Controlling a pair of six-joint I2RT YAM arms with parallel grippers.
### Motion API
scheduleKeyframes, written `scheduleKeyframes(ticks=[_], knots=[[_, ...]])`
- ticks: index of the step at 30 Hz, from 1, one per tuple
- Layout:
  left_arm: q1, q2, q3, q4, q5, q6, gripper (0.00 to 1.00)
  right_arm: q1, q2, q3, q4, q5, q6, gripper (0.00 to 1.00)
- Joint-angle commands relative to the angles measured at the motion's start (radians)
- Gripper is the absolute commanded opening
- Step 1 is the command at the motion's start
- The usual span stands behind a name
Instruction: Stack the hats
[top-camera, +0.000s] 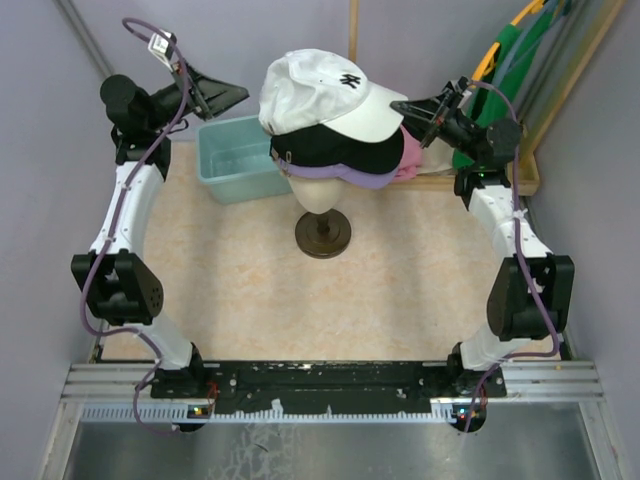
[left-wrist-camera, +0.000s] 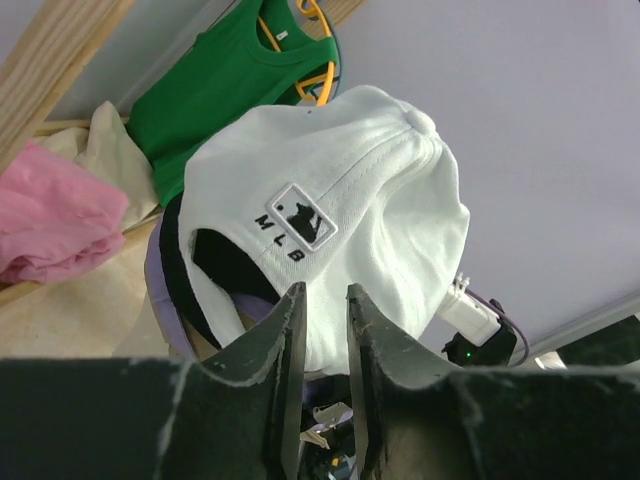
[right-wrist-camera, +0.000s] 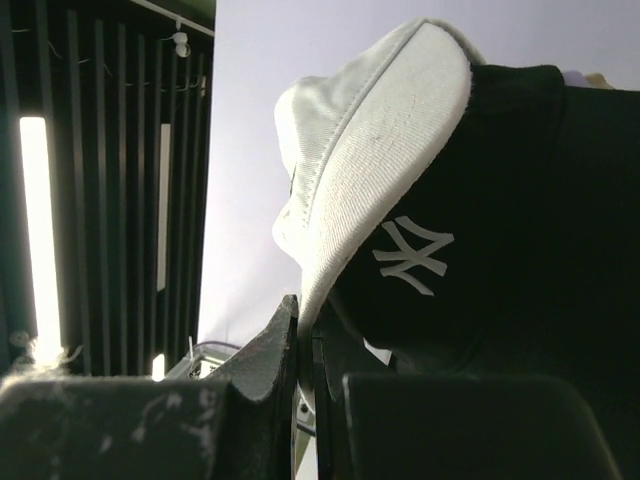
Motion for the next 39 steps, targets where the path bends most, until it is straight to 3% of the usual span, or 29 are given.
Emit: scheduleKeyframes(ticks=[1,4,8,16,25,31,39], knots=[[0.0,-0.04,-0.027,-0.07,0.032,0.049,0.32,-0.003,0.011,0.059,0.06,0.023,0.012,0.0],[0.0,-0.085,-0.111,-0.116,0.024,0.098,0.4,-0.002,0.012,0.041,0.074,0.015,0.013,0.0],[-0.002,-0.105,-0.202,-0.113,0.033,0.109,0.43,-0.002,0.003,-0.036,0.096,0.015,0.01,0.0],[-0.014,-0.072,-0.197,-0.145,0.035,0.148,0.44,-0.002,-0.022,-0.139,0.109,-0.016,-0.005,0.0],[-0.055,-0.007,-0.129,-0.13,0.034,0.14,0.46,-0.003,-0.121,-0.225,-0.045,-0.071,-0.129,0.0],[-0.073,0.008,-0.124,-0.116,0.037,0.129,0.47,-0.004,-0.132,-0.197,-0.332,-0.078,-0.341,0.0],[-0.081,0.021,-0.113,-0.099,0.037,0.112,0.48,-0.004,-0.1,-0.195,-0.328,-0.093,-0.356,0.0]])
